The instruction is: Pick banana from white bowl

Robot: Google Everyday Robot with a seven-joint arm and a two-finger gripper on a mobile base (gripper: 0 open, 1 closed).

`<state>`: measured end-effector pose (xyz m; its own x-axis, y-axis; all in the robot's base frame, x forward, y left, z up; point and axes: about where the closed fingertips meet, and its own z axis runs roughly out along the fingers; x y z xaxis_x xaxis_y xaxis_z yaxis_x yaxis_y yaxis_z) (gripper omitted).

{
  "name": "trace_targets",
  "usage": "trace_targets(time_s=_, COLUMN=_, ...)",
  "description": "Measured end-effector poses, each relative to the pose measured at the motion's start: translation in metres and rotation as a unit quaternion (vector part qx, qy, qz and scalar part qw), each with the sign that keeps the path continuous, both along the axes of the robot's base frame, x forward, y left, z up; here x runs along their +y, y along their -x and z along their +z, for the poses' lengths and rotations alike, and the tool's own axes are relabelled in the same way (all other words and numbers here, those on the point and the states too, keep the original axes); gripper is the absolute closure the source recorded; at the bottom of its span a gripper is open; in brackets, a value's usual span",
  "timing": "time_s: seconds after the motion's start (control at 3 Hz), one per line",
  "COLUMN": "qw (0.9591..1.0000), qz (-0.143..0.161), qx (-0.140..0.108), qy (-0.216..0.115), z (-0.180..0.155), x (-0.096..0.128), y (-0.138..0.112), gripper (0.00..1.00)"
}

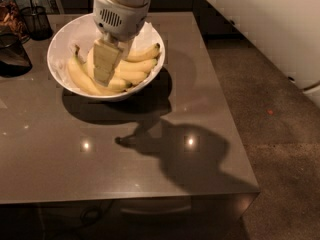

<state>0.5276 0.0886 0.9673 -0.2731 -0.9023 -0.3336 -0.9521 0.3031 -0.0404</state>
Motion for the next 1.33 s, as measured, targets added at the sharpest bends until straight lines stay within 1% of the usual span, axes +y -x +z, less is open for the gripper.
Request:
trace_targets(time_s=0.33, qw=0.9999, qz=0.005, qx=0.012, qy=0.001, z=-0.003, x=0.011, y=-0.004, gripper=0.44)
trace_targets(time_s=1.0, qw=0.9991, qz=0.02, qx=0.032, qy=0.016, z=-0.017, x=0.035, y=-0.009, gripper=0.38)
trace_targets(time_s=1.33, qw=0.9989, qz=0.015, qx=0.041, qy=0.019, z=-0.024, x=0.04, y=-0.017, gripper=0.37)
